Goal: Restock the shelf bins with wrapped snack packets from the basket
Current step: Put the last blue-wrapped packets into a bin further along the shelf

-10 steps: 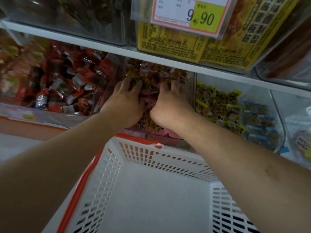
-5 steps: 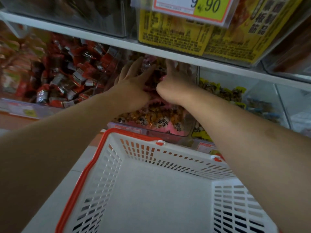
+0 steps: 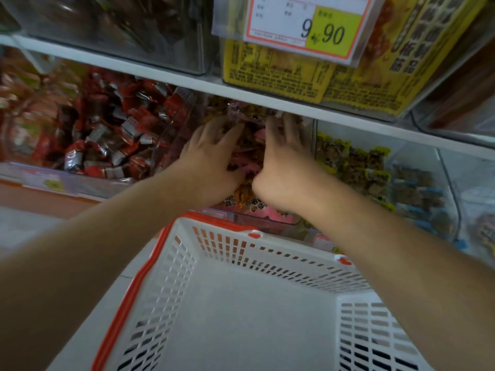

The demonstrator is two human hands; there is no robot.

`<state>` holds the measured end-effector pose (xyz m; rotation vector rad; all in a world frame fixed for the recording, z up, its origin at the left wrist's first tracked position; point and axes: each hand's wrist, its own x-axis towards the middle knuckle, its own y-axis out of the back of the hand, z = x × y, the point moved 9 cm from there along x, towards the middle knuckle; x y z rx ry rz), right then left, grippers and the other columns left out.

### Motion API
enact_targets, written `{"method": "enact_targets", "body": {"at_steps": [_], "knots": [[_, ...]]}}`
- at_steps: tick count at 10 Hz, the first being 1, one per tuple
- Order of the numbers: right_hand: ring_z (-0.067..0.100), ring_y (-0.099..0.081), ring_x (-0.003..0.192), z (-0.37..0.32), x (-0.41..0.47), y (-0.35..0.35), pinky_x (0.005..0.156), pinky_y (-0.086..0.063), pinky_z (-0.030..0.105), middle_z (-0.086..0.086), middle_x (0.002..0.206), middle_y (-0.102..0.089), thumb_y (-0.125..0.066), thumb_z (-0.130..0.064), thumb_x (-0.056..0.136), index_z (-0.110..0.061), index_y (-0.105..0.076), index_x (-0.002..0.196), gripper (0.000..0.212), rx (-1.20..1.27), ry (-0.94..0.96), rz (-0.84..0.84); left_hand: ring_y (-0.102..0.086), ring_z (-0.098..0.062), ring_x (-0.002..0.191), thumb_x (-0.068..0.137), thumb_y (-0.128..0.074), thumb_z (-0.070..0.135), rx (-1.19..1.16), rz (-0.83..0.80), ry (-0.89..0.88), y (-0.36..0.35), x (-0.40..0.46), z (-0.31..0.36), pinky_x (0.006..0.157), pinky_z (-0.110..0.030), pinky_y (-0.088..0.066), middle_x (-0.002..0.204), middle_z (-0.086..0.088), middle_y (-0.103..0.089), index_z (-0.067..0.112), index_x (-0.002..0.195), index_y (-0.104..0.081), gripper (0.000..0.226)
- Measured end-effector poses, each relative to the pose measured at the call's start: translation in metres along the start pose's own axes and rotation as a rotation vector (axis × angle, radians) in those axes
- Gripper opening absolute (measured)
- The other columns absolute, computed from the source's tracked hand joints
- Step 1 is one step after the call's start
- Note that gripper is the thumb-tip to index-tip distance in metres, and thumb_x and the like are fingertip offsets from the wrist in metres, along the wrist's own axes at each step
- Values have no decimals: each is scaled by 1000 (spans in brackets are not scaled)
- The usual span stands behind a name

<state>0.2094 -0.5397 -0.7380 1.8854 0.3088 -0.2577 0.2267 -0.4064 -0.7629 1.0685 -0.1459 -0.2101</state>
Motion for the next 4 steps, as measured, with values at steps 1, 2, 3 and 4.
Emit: {"method": "enact_targets", "body": {"at_steps": [1, 2, 3, 4], "knots": [[36, 20, 162, 6, -24, -29, 132, -19, 53, 3, 171, 37, -70, -13, 94, -19, 20, 167, 117, -85, -58, -117, 1, -31, 158, 86, -54, 68, 148, -172, 4, -25, -21, -3, 126, -57, -7, 173, 1, 1, 36, 165, -6, 98], [38, 15, 163, 9, -24, -40, 129, -20, 52, 8, 170, 37, -66, 3, 94, -13, 17, 168, 112, -139, -62, -73, 8, -28, 158, 92, -61, 56, 201, -182, -19, -35, -25, -2, 126, -55, -3, 173, 2, 8, 38, 165, 3, 98], [39, 14, 163, 10, -22, -45, 128, -23, 54, 10, 171, 35, -66, 4, 95, -12, 16, 168, 111, -182, -55, -59, 9, -28, 158, 91, -65, 52, 212, -209, 10, -37, -21, -3, 126, -54, -2, 172, 6, 10, 43, 163, 5, 102], [39, 18, 162, 8, -30, -40, 130, -19, 56, 10, 171, 34, -70, 2, 92, -14, 12, 169, 113, -182, 1, 23, 6, -25, 159, 89, -65, 51, 160, -127, -7, -23, -30, 5, 126, -54, 0, 173, 7, 4, 46, 163, 0, 98]]}}
